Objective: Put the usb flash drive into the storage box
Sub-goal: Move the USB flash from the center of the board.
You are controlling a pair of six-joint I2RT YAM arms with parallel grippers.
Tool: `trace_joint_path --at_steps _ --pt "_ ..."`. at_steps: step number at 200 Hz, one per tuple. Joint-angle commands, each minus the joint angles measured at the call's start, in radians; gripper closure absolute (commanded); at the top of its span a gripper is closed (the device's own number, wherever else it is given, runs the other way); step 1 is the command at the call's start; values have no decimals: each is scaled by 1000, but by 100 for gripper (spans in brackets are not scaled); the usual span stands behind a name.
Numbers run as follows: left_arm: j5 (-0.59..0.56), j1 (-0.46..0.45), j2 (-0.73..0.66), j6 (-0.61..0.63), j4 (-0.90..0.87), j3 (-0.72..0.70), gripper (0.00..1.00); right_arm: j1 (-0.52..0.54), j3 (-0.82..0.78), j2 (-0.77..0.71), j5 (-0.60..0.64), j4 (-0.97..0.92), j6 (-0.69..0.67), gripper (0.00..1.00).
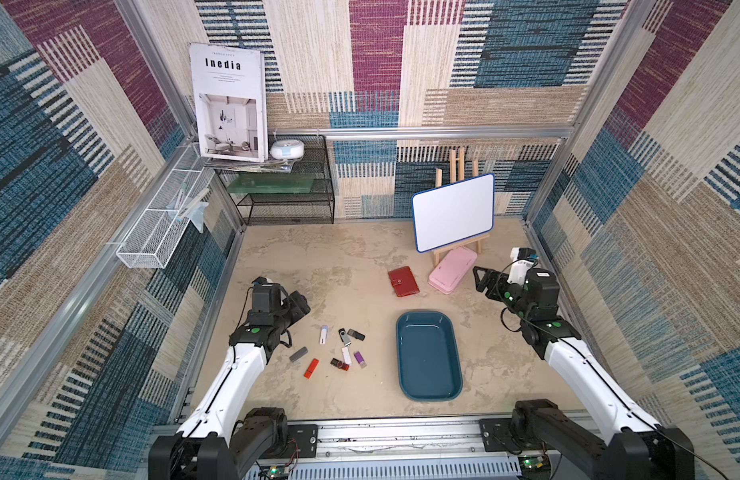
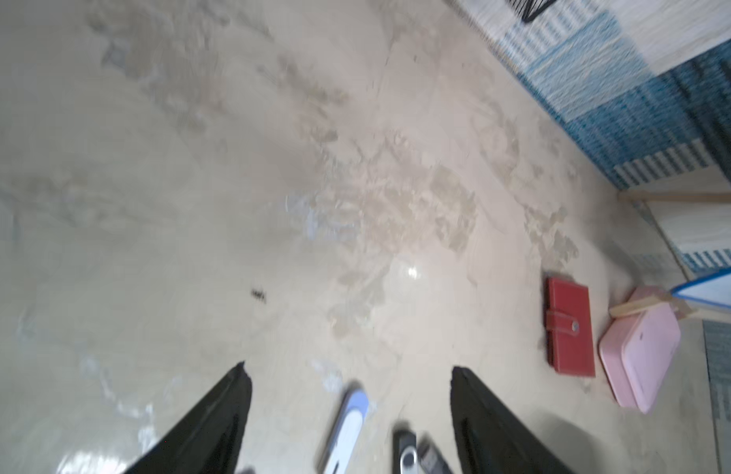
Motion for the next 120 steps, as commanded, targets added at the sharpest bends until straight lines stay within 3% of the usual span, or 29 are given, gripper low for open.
trace_joint_path --at_steps 1,45,120 --pt "0 -8 -67 -64 -237 -43 19 66 -48 -48 12 30 -30 12" --pt "-63 -71 -126 -111 -291 -113 16 93 -138 -114 55 138 -10 13" --pt "-62 -74 47 -67 -269 -90 19 95 -154 -104 65 149 -4 12"
